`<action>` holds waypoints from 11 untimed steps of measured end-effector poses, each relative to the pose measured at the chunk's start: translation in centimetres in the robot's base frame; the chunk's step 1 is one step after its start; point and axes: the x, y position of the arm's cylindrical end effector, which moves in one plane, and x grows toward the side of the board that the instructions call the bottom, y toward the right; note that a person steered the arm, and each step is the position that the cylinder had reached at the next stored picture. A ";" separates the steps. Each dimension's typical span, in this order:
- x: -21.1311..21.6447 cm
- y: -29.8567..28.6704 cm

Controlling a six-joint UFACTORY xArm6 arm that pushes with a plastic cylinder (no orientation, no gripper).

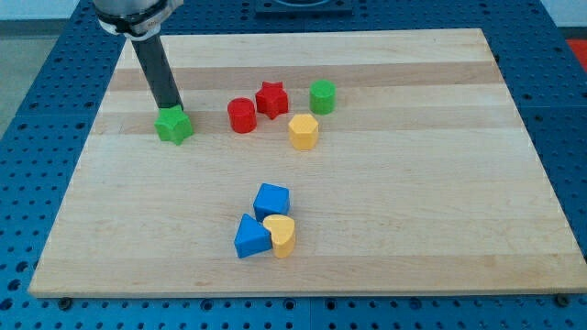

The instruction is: Push the green star towards the bottom left side of the red circle

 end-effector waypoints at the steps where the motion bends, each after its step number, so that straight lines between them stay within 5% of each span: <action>1: 1.5 0.0; 5: 5.6 -2.9; 9: 5.6 3.5; 11: 12.8 3.5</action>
